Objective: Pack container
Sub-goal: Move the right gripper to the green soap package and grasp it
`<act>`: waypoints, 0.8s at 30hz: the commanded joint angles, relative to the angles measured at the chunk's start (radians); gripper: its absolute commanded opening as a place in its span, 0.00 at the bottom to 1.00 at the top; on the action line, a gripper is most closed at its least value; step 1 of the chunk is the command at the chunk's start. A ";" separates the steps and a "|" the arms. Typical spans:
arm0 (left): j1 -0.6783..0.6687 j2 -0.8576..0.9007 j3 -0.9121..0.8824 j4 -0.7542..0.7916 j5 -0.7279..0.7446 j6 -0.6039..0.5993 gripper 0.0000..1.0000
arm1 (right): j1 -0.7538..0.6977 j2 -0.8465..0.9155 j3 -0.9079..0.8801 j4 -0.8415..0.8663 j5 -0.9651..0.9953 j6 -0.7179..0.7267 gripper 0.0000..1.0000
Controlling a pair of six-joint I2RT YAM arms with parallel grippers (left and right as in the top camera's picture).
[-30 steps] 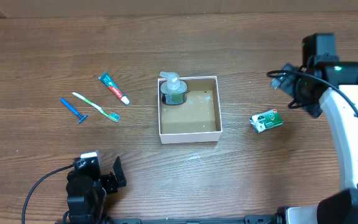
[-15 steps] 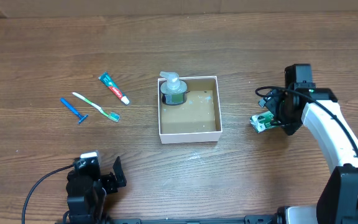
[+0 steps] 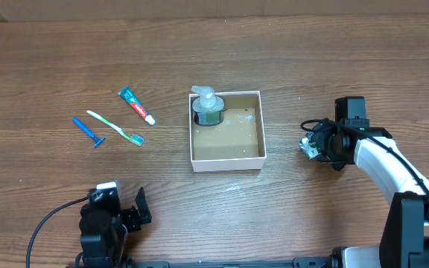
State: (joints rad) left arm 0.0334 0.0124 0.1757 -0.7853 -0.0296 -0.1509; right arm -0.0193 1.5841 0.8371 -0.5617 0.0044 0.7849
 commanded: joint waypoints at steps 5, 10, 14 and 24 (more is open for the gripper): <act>0.006 -0.005 -0.001 -0.001 0.012 -0.010 1.00 | -0.003 -0.002 -0.046 0.064 0.002 0.004 0.78; 0.005 -0.005 -0.001 -0.001 0.012 -0.010 1.00 | -0.002 0.008 -0.046 0.092 0.002 0.004 0.78; 0.006 -0.005 -0.001 -0.001 0.012 -0.010 1.00 | -0.002 0.058 -0.046 0.108 0.001 0.004 0.78; 0.006 -0.005 -0.001 -0.001 0.012 -0.010 1.00 | -0.002 0.175 -0.046 0.066 -0.025 0.003 0.56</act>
State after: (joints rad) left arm 0.0334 0.0124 0.1757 -0.7856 -0.0296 -0.1509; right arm -0.0189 1.6665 0.8433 -0.4801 0.0067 0.7815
